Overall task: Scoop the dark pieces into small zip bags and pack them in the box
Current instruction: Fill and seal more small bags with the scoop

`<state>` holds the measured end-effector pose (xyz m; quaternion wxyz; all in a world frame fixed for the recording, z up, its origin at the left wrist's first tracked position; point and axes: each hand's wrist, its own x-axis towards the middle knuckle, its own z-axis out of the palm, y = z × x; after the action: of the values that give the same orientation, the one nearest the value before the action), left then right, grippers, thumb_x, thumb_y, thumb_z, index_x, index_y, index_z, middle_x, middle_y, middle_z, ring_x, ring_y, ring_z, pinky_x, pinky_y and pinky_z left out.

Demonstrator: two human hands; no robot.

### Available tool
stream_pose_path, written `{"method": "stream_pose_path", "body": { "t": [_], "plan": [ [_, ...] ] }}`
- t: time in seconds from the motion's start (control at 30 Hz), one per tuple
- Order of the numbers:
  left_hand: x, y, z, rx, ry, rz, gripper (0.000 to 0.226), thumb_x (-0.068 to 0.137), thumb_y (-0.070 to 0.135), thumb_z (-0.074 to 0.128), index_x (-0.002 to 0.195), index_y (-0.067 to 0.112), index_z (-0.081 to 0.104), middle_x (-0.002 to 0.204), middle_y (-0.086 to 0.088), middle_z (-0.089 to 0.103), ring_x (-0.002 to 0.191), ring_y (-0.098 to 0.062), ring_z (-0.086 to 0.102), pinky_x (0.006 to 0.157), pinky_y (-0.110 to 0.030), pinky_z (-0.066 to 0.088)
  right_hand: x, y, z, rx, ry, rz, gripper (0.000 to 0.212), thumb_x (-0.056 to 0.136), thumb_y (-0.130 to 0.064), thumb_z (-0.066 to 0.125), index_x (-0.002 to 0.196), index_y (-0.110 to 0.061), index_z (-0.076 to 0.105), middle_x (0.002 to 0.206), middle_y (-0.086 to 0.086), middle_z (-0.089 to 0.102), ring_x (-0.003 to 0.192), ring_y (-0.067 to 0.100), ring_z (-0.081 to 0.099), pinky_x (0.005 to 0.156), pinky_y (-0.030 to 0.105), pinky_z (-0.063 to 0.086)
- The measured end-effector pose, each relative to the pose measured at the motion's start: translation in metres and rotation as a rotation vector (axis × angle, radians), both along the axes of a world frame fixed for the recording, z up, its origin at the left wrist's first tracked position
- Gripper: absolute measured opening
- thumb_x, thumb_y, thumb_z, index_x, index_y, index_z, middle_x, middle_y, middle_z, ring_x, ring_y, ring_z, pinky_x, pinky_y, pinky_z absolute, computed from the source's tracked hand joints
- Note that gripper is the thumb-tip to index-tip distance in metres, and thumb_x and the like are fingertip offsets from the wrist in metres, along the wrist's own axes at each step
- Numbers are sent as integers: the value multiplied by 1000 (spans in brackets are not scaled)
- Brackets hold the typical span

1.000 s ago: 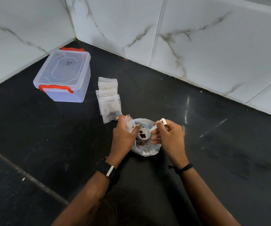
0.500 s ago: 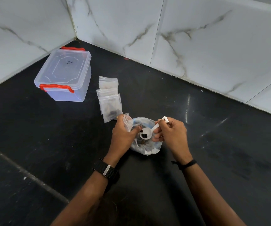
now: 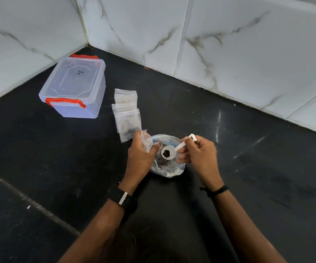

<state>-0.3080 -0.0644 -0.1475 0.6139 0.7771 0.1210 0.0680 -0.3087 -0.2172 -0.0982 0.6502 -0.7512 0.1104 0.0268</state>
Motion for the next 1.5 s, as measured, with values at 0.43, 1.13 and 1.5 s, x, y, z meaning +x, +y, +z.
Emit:
{"method": "stream_pose_path", "body": {
  "t": [0.43,1.13,1.5],
  "plan": [
    [-8,1,7,-91,-69,72,44,80,22,75,108,30,42,100,14,57,91,-2,62,76,-16,53,-3,-1,1,-197,-119,114,19,95,-14,52,84,-6,65,68,8,69,56,14,66,55,25,56],
    [-21,10,23,330,-211,61,50,78,28,75,120,20,48,117,0,58,109,-15,55,95,-35,49,-30,16,56,74,-426,211,23,91,-22,53,102,-6,65,81,8,73,57,21,67,57,27,56],
    [-24,4,47,145,-172,54,48,77,26,76,108,29,39,95,29,45,84,8,53,68,4,39,-39,18,37,-538,-789,417,36,91,-23,48,124,-16,60,109,1,69,83,9,67,69,26,57]
  ]
}}
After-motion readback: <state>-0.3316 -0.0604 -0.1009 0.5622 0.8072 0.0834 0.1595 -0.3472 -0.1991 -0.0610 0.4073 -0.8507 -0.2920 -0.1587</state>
